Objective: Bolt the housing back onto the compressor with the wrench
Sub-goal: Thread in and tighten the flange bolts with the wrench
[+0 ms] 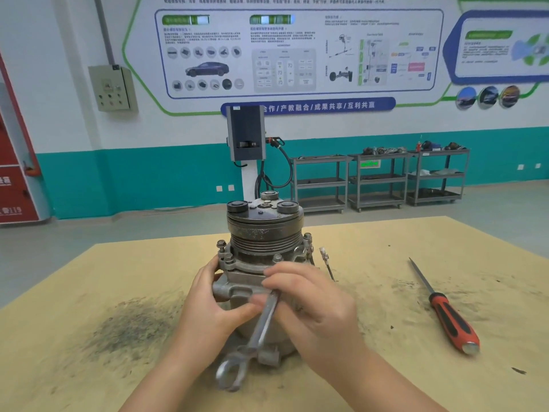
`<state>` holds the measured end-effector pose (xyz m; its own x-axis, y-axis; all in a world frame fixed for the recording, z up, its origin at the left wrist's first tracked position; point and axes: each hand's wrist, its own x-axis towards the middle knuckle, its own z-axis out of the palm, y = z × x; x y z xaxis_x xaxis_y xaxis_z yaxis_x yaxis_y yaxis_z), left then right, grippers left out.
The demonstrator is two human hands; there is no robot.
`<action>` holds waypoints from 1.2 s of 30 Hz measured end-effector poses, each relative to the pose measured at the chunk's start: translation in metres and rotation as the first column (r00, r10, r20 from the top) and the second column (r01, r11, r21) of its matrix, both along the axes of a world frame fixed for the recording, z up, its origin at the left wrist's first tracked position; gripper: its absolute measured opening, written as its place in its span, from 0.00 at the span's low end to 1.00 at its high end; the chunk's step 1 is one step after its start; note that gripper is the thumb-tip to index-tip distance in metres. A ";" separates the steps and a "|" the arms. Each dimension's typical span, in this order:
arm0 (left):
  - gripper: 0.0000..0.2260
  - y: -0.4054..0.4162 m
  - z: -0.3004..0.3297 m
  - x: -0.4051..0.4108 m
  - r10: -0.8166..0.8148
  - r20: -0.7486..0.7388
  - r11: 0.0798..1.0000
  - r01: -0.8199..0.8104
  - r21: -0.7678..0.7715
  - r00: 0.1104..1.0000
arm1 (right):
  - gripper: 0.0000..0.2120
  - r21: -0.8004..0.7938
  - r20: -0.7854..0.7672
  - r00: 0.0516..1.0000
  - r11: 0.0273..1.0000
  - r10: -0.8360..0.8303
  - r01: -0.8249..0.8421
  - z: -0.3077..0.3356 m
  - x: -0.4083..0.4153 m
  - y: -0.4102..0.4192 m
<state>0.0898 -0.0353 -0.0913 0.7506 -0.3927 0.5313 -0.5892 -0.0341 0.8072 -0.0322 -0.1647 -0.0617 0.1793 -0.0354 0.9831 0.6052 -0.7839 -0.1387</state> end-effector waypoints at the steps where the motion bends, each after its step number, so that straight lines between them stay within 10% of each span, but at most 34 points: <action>1: 0.36 0.000 0.000 -0.001 0.005 -0.015 1.000 -0.005 -0.002 1.000 | 0.08 0.050 0.020 0.999 0.998 0.049 -0.049 0.003 -0.003 -0.002; 5: 0.37 0.002 0.001 -0.006 -0.018 -0.056 1.000 0.018 0.006 0.998 | 0.05 0.437 0.090 0.965 0.861 0.247 -0.262 0.024 -0.014 -0.016; 8: 0.41 0.002 0.002 -0.010 0.016 -0.064 1.000 -0.016 0.008 0.998 | 0.10 0.746 0.131 0.896 0.553 0.424 -0.371 0.034 -0.017 -0.032; 13: 0.61 -0.004 0.005 -0.020 0.062 -0.025 0.997 -0.061 0.046 0.998 | 0.12 0.902 0.196 0.821 0.230 0.537 -0.366 0.039 -0.008 -0.056; 19: 0.55 -0.008 0.006 -0.031 0.034 -0.032 0.999 -0.034 -0.010 0.999 | 0.04 0.902 0.082 0.770 0.281 0.632 -0.327 0.046 -0.007 -0.076; 26: 0.39 -0.005 0.005 -0.025 0.003 -0.064 0.999 -0.006 -0.051 0.998 | 0.09 0.966 0.183 0.621 -0.021 0.762 -0.259 0.041 0.011 -0.092; 36: 0.27 -0.003 0.001 -0.015 -0.081 -0.078 0.996 0.079 -0.031 0.994 | 0.04 0.954 -0.028 0.658 0.217 0.752 -0.208 0.058 0.020 -0.097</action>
